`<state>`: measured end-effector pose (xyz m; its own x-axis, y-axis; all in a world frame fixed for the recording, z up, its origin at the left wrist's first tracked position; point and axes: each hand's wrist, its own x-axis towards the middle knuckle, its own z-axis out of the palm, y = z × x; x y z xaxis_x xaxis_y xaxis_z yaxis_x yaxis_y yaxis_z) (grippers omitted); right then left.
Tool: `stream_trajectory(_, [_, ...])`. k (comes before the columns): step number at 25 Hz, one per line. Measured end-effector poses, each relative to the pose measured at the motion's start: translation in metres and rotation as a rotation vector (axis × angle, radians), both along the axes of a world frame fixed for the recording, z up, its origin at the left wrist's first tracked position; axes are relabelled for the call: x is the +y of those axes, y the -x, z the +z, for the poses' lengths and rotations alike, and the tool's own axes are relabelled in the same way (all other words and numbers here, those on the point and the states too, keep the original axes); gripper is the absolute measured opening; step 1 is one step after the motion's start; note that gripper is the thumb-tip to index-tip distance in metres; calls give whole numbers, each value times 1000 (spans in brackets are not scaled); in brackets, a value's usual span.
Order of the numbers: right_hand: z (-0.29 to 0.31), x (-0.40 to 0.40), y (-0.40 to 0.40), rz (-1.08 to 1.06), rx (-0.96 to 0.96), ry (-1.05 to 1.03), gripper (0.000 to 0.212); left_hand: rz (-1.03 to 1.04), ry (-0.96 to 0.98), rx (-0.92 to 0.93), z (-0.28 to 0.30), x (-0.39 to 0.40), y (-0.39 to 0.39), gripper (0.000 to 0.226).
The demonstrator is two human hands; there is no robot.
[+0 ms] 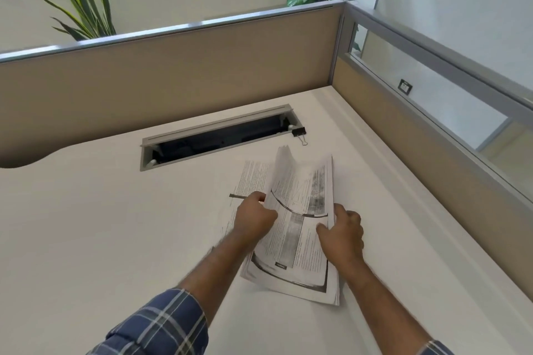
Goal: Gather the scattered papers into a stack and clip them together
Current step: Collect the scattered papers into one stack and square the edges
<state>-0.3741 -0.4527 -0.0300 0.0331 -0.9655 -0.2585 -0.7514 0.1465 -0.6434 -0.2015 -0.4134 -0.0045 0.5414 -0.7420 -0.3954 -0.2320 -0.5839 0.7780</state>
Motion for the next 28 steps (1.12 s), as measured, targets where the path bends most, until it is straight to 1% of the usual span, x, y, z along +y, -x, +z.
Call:
stream_trajectory(1, [0,0,-1,-2,-11,13,45,30,23,55,-1,2,-5,19])
stream_trajectory(2, [-1,0,-1,-7,-43,37,39,76,34,71,-1,4,-13,24])
stream_trajectory(3, [-2,0,0,-16,-117,63,33,135,22,12,-3,8,-23,29])
stream_trajectory(4, [-4,-1,2,-38,-229,67,27,193,-27,-129,-7,11,-35,31])
stream_trajectory(5, [-5,-2,4,-77,-365,28,23,234,-108,-300,-13,16,-48,35])
stream_trajectory(6, [-4,-3,7,-128,-508,-45,21,238,-202,-434,-19,23,-60,42])
stream_trajectory(7, [-4,-6,9,-187,-642,-134,21,208,-281,-503,-25,29,-68,52])
stream_trajectory(9, [-7,-11,17,-284,-830,-294,19,108,-353,-540,-34,35,-74,69])
stream_trajectory(11, [-9,-15,27,-324,-946,-388,20,63,-349,-550,-39,33,-70,72])
stream_trajectory(12, [-9,-17,31,-330,-994,-413,20,58,-356,-550,-38,31,-68,76])
stream_trajectory(15, [-8,-22,42,-333,-1104,-455,22,3,-464,-569,-33,26,-59,103])
stream_trajectory(16, [-6,-23,43,-337,-1127,-463,23,-13,-502,-564,-31,25,-55,108])
stream_trajectory(17, [-3,-24,43,-339,-1148,-470,23,-11,-523,-541,-30,25,-53,107])
stream_trajectory(18, [-2,-24,42,-334,-1167,-475,23,10,-520,-502,-29,24,-52,101])
stream_trajectory(21, [8,-22,37,-300,-1216,-480,23,76,-420,-338,-23,25,-60,75])
stream_trajectory(23, [15,-18,29,-272,-1236,-491,25,94,-374,-281,-22,31,-68,60])
stream_trajectory(24, [18,-15,25,-261,-1248,-498,26,101,-391,-293,-21,35,-71,52])
stream_trajectory(26, [24,-10,16,-233,-1254,-513,30,61,-493,-409,-18,43,-68,39])
stream_trajectory(28, [30,-4,9,-203,-1248,-529,31,24,-526,-505,-9,50,-57,34])
